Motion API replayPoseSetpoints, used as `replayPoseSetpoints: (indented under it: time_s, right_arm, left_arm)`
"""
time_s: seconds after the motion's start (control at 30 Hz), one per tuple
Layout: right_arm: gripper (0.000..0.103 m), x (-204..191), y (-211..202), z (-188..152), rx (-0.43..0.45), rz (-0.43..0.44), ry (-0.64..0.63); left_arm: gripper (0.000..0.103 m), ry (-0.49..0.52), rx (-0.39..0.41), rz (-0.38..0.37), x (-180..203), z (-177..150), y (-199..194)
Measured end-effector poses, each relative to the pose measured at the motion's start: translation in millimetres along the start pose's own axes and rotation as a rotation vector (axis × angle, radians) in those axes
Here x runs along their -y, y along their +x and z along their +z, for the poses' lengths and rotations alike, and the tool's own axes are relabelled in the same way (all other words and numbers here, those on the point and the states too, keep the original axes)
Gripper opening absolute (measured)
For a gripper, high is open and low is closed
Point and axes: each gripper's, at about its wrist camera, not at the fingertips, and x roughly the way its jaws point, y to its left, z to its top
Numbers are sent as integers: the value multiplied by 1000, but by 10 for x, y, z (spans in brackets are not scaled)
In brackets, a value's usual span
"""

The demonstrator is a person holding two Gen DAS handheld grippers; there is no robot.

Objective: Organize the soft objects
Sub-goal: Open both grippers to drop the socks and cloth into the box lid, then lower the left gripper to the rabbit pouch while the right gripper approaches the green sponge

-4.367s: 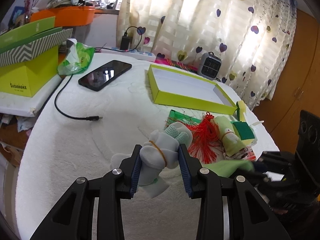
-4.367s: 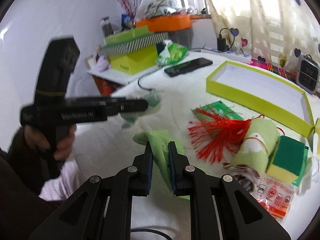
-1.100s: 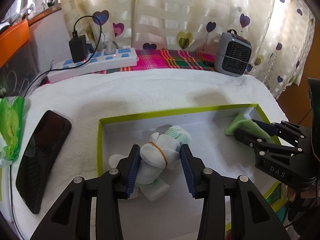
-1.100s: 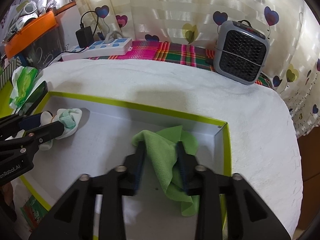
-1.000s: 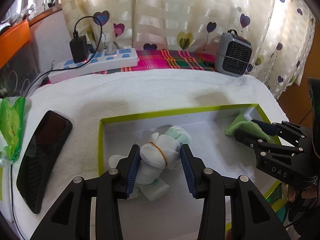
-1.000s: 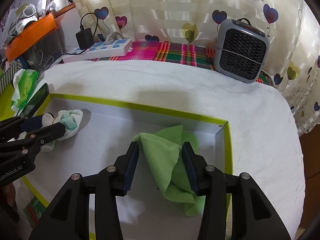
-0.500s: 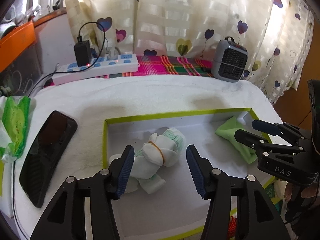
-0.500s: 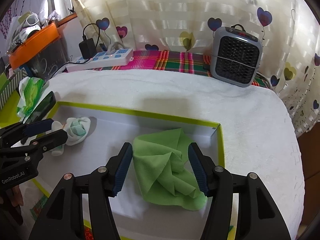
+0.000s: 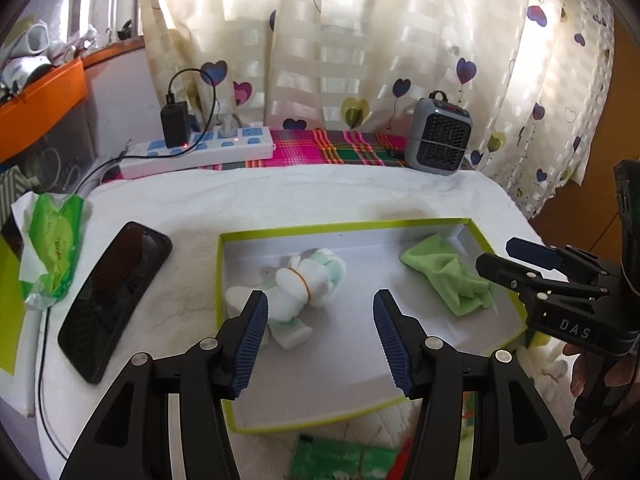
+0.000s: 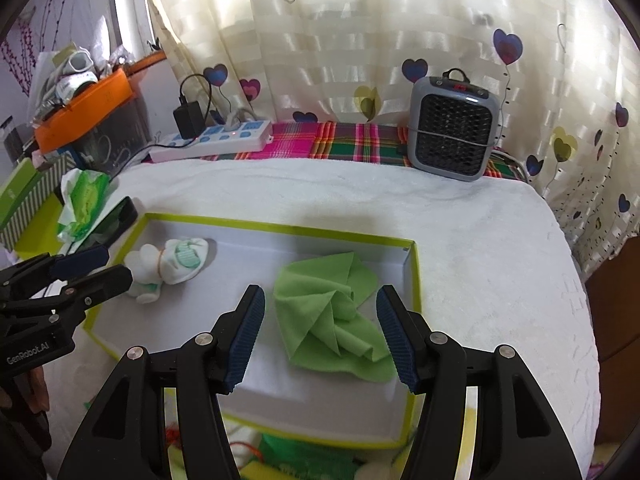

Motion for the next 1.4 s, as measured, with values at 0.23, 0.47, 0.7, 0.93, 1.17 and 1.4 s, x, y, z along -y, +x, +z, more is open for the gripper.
replayPoseSetpoints:
  time_s: [0.23,0.47,0.7,0.93,1.17,1.4]
  right_arm:
    - [59,49,-336,-104,51,30,22]
    - [59,114,-603,-327,79,47,38]
    - [59,170,-764,-585,89,54,62]
    - [59,144,-837,-832,92,61,61]
    - [59,105,-885,-989,92,68,53]
    - [59,111,-925,-1107,92,59,62]
  left_arm:
    - [54,-2,28,-20,72,-153,-299]
    - [54,3,24,-50,173,-349,-485]
    - [54,6,3,-91,274,-601,-561]
    - [55,20,-25,-97,401,-835,-579]
    - [55,34,-27,-61,493,-930,-613]
    - [55,37,-40,-49,571,-1027,-630]
